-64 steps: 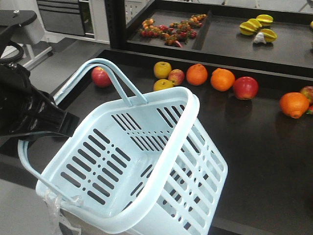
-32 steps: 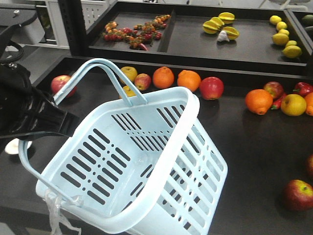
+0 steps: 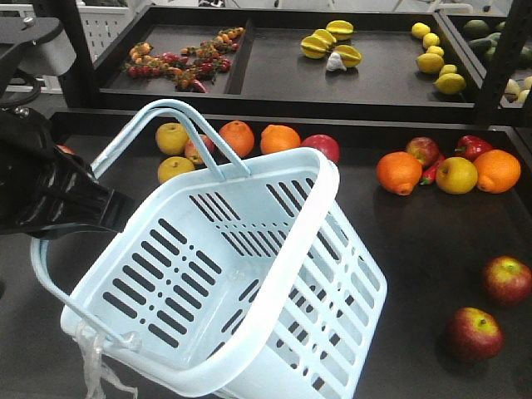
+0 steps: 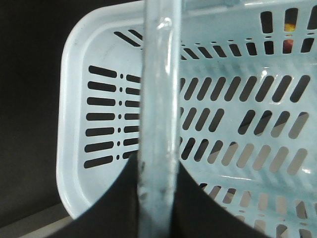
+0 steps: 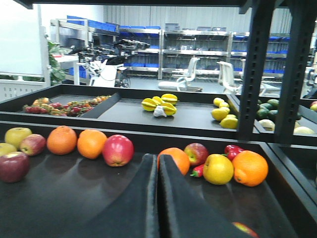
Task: Pick three apples into basket with both arms
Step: 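Drive the base around to the apple table holding the basket aloft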
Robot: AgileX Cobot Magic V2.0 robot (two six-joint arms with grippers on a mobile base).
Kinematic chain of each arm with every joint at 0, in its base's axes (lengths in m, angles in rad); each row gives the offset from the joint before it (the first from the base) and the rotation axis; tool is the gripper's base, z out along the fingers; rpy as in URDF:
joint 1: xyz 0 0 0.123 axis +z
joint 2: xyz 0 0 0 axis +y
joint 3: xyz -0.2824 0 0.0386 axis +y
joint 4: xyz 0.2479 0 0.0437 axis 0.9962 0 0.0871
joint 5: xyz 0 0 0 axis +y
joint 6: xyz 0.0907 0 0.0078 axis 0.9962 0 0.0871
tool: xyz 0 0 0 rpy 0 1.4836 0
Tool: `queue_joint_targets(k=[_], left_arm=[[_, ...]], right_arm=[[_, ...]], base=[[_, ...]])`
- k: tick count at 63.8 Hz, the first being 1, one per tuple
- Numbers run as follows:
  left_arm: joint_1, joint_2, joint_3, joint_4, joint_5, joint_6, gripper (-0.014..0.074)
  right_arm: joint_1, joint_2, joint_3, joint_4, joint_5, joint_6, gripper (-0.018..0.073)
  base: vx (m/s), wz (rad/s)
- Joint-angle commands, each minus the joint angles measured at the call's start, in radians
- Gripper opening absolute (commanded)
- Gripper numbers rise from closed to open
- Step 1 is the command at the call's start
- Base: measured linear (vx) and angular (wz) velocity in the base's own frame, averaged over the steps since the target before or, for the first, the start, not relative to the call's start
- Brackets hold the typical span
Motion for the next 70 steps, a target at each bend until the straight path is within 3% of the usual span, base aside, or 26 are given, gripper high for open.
queue_joint_targets(k=[1,70], left_arm=[[-0.006,-0.028,-0.029,-0.014,-0.043,-0.011,-0.0007],[-0.006,-0.028,-0.029,-0.014,-0.043,-0.011,-0.0007]], right_arm=[[-0.004,-0.010,0.014,-0.006,-0.077,-0.004,-0.0004],[-0.004,-0.010,0.014,-0.006,-0.077,-0.004,-0.0004]], base=[[0.08,-0.16],[0.06,-0.08]])
